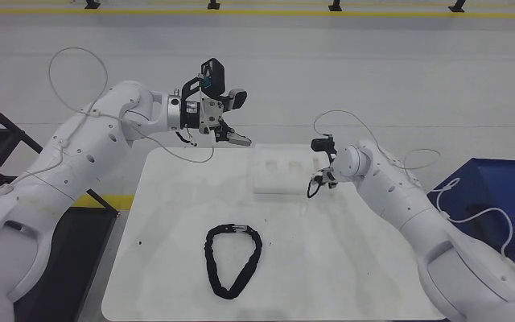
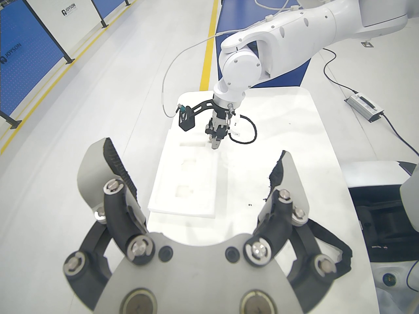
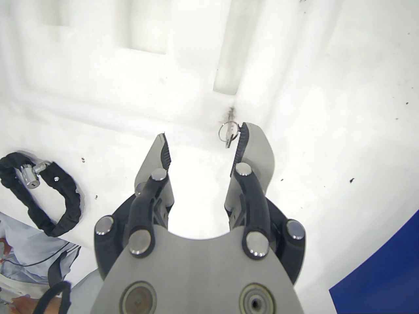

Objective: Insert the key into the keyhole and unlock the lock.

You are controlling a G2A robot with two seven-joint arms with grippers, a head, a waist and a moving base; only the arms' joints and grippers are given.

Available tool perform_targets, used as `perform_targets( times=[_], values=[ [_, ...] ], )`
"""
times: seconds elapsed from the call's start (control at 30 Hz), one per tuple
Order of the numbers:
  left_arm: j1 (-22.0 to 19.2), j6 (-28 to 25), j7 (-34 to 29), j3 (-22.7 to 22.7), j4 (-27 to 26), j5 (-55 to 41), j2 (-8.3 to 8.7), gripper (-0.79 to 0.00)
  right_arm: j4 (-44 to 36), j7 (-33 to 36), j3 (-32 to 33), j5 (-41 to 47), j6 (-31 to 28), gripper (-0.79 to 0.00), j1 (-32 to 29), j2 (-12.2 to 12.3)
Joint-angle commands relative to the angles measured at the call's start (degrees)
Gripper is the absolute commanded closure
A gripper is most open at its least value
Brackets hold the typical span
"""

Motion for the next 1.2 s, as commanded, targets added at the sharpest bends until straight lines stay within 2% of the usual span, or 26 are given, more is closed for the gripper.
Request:
perform_targets(
  times=[0.0, 0.23, 0.43, 0.57, 0.93, 1.17],
  values=[
    [0.0, 0.0, 0.0, 0.0, 0.0, 0.0, 0.00, -0.785, 1.1, -0.3, 0.0, 0.1, -0.1, -0.314, 0.1, -0.4],
    [0.0, 0.0, 0.0, 0.0, 0.0, 0.0, 0.00, -0.785, 5.1, -0.3, -0.2, 0.0, 0.2, -0.262, 0.7, -2.2],
    [0.0, 0.0, 0.0, 0.0, 0.0, 0.0, 0.00, -0.785, 8.7, -0.4, -0.1, 0.4, -0.3, -0.194, 1.2, -3.8],
    [0.0, 0.0, 0.0, 0.0, 0.0, 0.0, 0.00, -0.785, 11.3, -1.0, 0.2, 0.9, -0.7, -0.114, 1.6, -4.7],
    [0.0, 0.0, 0.0, 0.0, 0.0, 0.0, 0.00, -0.785, 17.5, -1.8, 0.4, 1.3, -1.7, 0.000, 2.3, -7.4],
    [0.0, 0.0, 0.0, 0.0, 0.0, 0.0, 0.00, -0.785, 19.3, -1.5, 0.5, 0.2, -2.6, 0.000, 3.7, -8.5]
  ],
)
